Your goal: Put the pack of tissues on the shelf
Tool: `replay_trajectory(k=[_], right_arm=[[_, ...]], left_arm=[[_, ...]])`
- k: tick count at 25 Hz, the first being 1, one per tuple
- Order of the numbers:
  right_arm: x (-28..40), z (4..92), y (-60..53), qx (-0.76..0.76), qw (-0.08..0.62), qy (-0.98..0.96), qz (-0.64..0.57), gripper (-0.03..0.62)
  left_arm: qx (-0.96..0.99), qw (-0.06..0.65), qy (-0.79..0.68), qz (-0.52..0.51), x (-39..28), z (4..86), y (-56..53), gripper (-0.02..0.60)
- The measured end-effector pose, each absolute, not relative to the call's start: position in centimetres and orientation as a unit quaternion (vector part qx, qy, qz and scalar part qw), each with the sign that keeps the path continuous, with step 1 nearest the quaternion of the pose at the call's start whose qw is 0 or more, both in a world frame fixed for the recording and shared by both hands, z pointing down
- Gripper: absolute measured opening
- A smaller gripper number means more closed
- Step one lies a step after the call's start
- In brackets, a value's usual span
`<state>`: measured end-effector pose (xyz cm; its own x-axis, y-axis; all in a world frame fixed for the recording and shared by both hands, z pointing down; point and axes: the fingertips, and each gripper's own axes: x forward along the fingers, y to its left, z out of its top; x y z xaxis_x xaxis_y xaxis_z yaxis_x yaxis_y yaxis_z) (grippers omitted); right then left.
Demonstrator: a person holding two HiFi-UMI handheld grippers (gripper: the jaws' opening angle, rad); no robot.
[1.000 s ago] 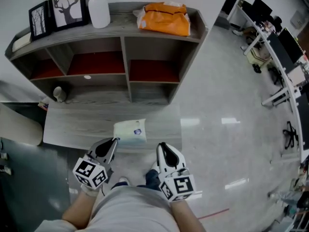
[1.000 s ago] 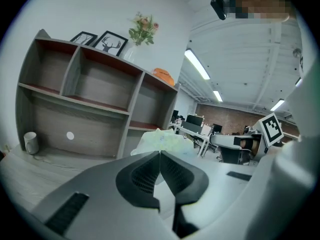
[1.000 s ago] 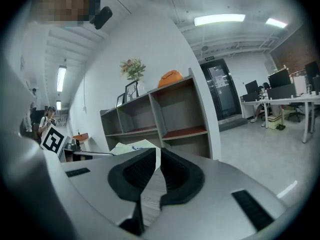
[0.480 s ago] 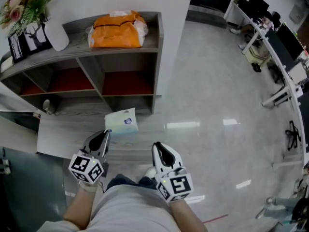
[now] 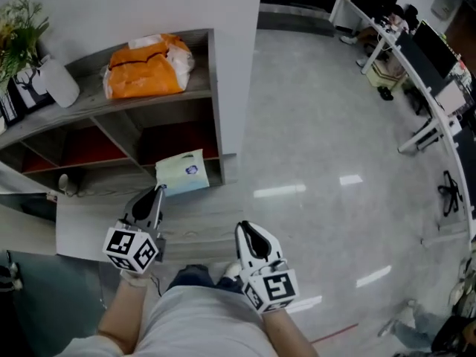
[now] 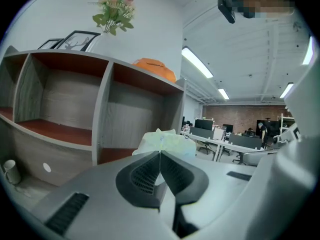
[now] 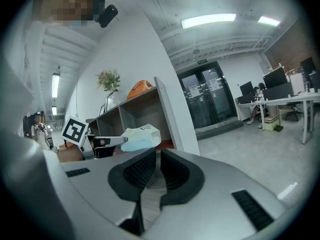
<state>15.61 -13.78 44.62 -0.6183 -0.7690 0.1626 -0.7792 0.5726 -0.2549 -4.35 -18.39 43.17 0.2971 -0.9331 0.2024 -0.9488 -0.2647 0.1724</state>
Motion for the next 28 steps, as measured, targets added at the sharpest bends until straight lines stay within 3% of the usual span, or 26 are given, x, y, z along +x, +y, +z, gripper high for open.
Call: replay_trajectory(k=[28], right_arm=[[16.2,44.2,-14.5,0.554,0.025,-0.818,0.152,0.040]], left_arm=[[0.826,0.130,-0.546,0.056,-5.3,46.9,-31.0,0.018]])
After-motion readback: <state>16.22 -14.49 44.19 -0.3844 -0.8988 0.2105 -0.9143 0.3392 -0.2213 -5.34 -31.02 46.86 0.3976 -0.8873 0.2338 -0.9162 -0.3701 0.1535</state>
